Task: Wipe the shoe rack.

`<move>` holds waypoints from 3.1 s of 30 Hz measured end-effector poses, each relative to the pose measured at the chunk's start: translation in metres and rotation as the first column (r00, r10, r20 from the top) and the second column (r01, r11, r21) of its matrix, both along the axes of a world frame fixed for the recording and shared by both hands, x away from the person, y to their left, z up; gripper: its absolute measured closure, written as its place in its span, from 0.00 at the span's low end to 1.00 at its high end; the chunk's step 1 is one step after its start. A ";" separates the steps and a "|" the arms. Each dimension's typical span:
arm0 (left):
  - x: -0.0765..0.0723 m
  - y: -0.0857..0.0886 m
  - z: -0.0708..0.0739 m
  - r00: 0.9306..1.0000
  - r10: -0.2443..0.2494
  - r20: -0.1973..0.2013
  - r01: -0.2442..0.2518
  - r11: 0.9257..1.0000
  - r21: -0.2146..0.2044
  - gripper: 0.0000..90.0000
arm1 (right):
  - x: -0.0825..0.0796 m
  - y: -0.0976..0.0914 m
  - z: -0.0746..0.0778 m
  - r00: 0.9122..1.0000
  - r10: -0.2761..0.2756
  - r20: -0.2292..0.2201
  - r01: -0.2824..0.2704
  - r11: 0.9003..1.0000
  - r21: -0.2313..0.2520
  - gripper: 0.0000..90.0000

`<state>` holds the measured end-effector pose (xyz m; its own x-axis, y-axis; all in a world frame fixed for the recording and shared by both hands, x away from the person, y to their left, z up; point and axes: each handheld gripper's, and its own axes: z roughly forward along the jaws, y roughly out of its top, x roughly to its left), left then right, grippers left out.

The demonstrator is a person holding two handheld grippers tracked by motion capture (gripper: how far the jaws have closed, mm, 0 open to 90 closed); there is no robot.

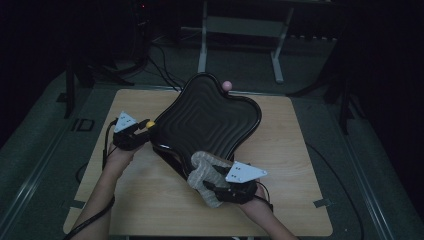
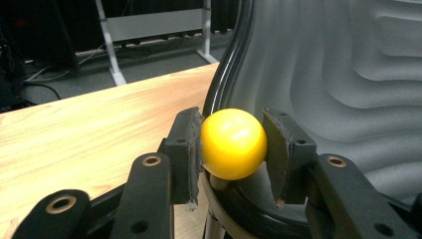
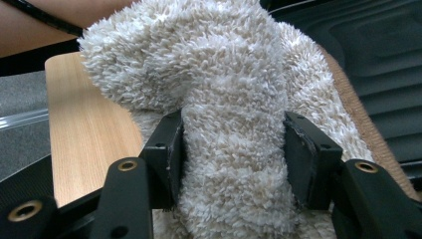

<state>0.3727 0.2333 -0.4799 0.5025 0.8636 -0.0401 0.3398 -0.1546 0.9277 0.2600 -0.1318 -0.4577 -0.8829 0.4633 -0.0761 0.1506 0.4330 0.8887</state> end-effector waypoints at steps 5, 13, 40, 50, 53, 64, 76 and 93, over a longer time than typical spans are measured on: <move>-0.007 0.004 0.000 1.000 -0.011 -0.001 0.011 1.000 0.004 0.67 | 0.004 -0.006 0.001 1.000 -0.008 0.001 0.008 1.000 -0.013 0.51; -0.022 0.009 0.001 1.000 -0.024 -0.007 0.025 1.000 0.012 0.67 | 0.007 -0.015 0.001 0.999 -0.040 0.004 0.040 0.999 -0.016 0.52; -0.070 0.006 0.002 1.000 -0.011 -0.015 0.012 1.000 0.019 0.67 | 0.031 -0.038 -0.001 0.988 -0.152 -0.021 0.152 0.988 0.010 0.54; -0.085 -0.001 0.001 0.998 -0.056 -0.011 0.056 0.998 0.010 0.67 | 0.047 -0.050 0.000 0.978 -0.204 -0.029 0.205 0.979 0.007 0.55; -0.088 -0.001 0.001 0.998 -0.067 -0.009 0.067 0.998 0.009 0.67 | 0.050 -0.052 -0.001 0.976 -0.217 -0.031 0.218 0.976 0.018 0.57; -0.092 0.004 0.001 0.997 -0.075 -0.005 0.075 0.997 0.007 0.67 | 0.055 -0.049 -0.001 0.974 -0.224 -0.044 0.225 0.974 0.023 0.61; -0.072 0.022 -0.002 0.999 -0.033 0.001 0.033 0.999 -0.027 0.66 | 0.061 -0.032 -0.001 0.974 -0.225 -0.010 0.225 0.974 0.012 0.77; -0.078 0.017 0.000 0.992 -0.128 0.022 0.128 0.991 -0.024 0.28 | 0.063 -0.075 0.027 0.954 -0.298 0.035 0.295 0.952 0.075 0.80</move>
